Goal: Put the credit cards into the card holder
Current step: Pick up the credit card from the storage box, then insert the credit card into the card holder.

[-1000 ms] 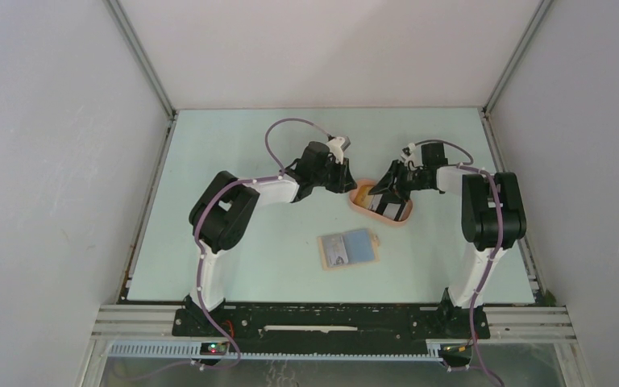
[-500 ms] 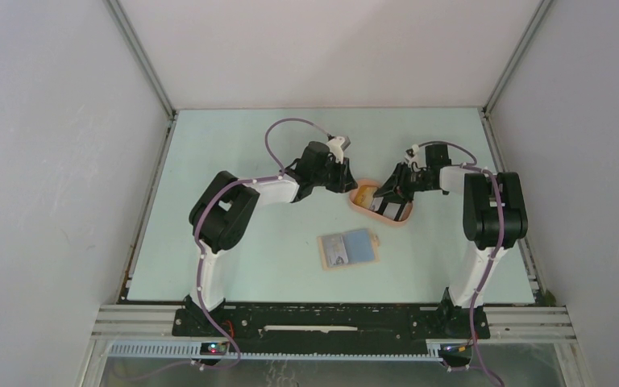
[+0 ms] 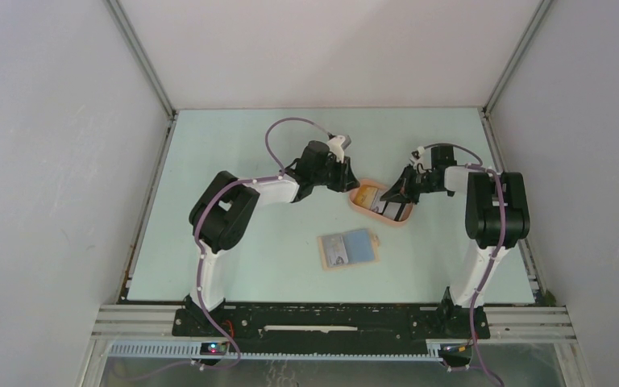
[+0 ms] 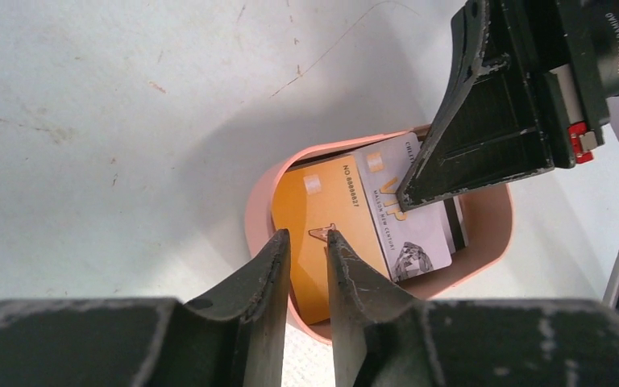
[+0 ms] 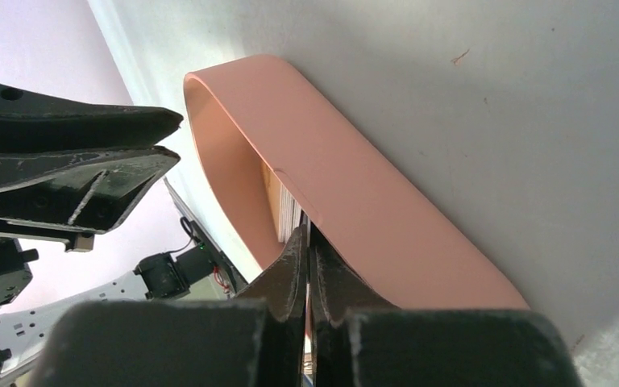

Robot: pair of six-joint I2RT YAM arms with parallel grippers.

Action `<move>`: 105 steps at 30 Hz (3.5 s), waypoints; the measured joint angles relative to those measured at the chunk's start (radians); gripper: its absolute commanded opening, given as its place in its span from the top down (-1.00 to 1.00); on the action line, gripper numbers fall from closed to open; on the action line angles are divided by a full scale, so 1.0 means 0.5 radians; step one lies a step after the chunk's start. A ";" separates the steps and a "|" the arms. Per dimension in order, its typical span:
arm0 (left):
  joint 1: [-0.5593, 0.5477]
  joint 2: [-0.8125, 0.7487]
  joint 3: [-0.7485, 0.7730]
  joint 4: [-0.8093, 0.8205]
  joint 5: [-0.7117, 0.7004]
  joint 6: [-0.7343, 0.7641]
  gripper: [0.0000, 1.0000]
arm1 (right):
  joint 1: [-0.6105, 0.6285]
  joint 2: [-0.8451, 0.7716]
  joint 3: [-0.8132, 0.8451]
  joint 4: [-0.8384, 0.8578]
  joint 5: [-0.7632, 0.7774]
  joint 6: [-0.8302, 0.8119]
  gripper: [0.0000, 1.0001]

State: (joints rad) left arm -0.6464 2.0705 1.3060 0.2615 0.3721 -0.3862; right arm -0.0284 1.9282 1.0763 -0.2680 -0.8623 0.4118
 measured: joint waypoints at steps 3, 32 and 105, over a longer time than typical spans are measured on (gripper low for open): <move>0.000 0.000 -0.002 0.043 0.018 -0.012 0.30 | -0.008 0.000 0.000 -0.024 0.011 -0.053 1.00; -0.021 -1.245 -1.395 1.105 -0.126 0.008 -0.18 | -0.069 -0.832 0.127 -0.900 -0.345 -1.397 0.96; -0.423 -1.217 -2.145 2.419 -0.041 -0.812 1.00 | 0.540 -1.358 0.051 -1.399 -0.636 -2.598 0.05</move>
State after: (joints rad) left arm -0.8581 1.4620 0.2333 1.4708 0.3515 -0.7921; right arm 0.2417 1.2491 1.1019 -0.9676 -1.1805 -0.8871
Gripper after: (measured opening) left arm 0.008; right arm 0.537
